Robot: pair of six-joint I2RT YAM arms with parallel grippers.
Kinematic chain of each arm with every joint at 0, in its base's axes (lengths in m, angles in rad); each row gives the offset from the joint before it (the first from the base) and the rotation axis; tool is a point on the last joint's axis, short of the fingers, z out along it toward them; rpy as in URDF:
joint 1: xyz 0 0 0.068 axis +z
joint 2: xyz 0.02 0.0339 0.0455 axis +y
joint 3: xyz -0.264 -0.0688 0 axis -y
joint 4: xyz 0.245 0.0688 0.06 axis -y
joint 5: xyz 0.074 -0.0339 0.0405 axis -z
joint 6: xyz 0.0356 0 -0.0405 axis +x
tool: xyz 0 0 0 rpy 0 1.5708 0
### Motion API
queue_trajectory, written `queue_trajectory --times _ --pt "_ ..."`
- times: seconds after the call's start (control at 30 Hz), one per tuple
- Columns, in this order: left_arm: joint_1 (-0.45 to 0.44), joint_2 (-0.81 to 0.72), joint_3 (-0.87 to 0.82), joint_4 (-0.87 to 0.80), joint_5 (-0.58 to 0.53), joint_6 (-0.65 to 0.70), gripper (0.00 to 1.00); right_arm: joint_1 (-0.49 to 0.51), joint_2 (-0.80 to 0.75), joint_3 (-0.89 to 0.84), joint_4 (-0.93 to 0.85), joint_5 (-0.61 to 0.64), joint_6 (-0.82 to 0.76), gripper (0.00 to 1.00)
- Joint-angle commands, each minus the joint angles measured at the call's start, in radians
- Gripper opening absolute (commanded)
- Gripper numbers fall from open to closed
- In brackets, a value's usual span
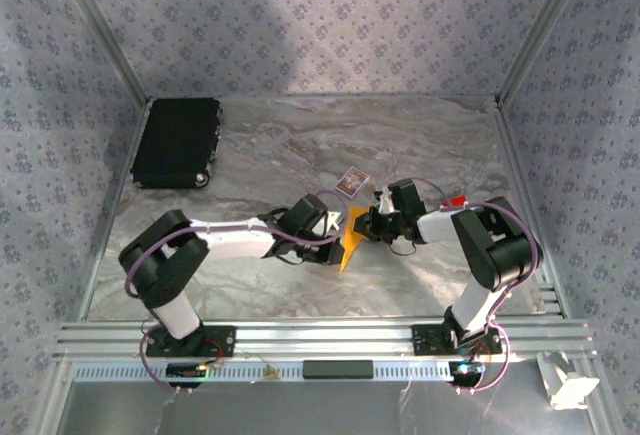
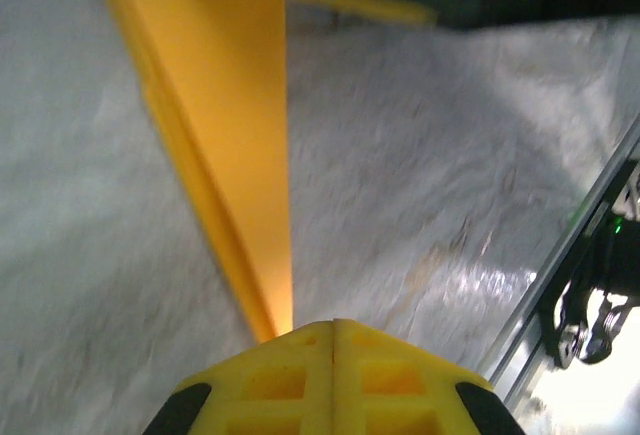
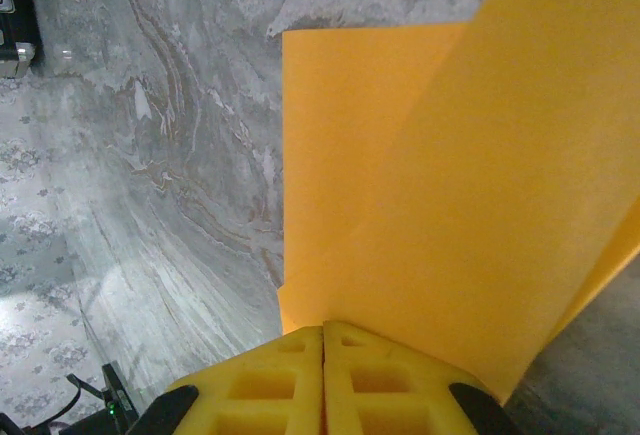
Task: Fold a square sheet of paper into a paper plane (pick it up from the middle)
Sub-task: Fold the wing for the fifth time at the center of the table.
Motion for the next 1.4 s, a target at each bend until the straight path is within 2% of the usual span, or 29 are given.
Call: queue_trajectory --times 0.0,0.23,0.4,0.6,0.8,0.93,1.03,1.13,1.37 --pt "0.011 0.076 0.082 0.067 0.026 -0.036 0.00 0.005 0.040 -0.031 -0.102 0.103 -0.004 0.09" --pt "0.055 0.176 0.137 0.135 0.019 -0.078 0.02 0.006 0.032 -0.036 -0.096 0.097 -0.002 0.09" --pt "0.063 0.223 0.139 0.078 -0.006 -0.066 0.00 0.003 0.018 -0.044 -0.052 0.072 0.007 0.10" --pt "0.055 0.235 0.060 0.042 -0.019 -0.044 0.00 0.002 -0.021 -0.030 -0.057 0.055 0.003 0.11" --pt "0.044 0.203 -0.022 0.011 0.020 0.016 0.00 -0.026 -0.173 -0.029 -0.151 0.098 -0.045 0.14" --pt "0.051 0.202 -0.062 0.049 0.123 0.039 0.00 -0.034 -0.257 -0.036 -0.192 0.085 -0.082 0.17" --pt "0.053 0.200 -0.068 0.049 0.133 0.038 0.00 0.014 -0.251 -0.019 -0.190 0.028 -0.109 0.17" --pt "0.052 0.202 -0.059 0.045 0.140 0.031 0.00 0.076 -0.219 -0.010 -0.205 0.098 -0.102 0.17" --pt "0.053 0.213 -0.041 0.019 0.096 0.019 0.00 0.078 -0.079 0.024 -0.136 0.065 -0.112 0.15"
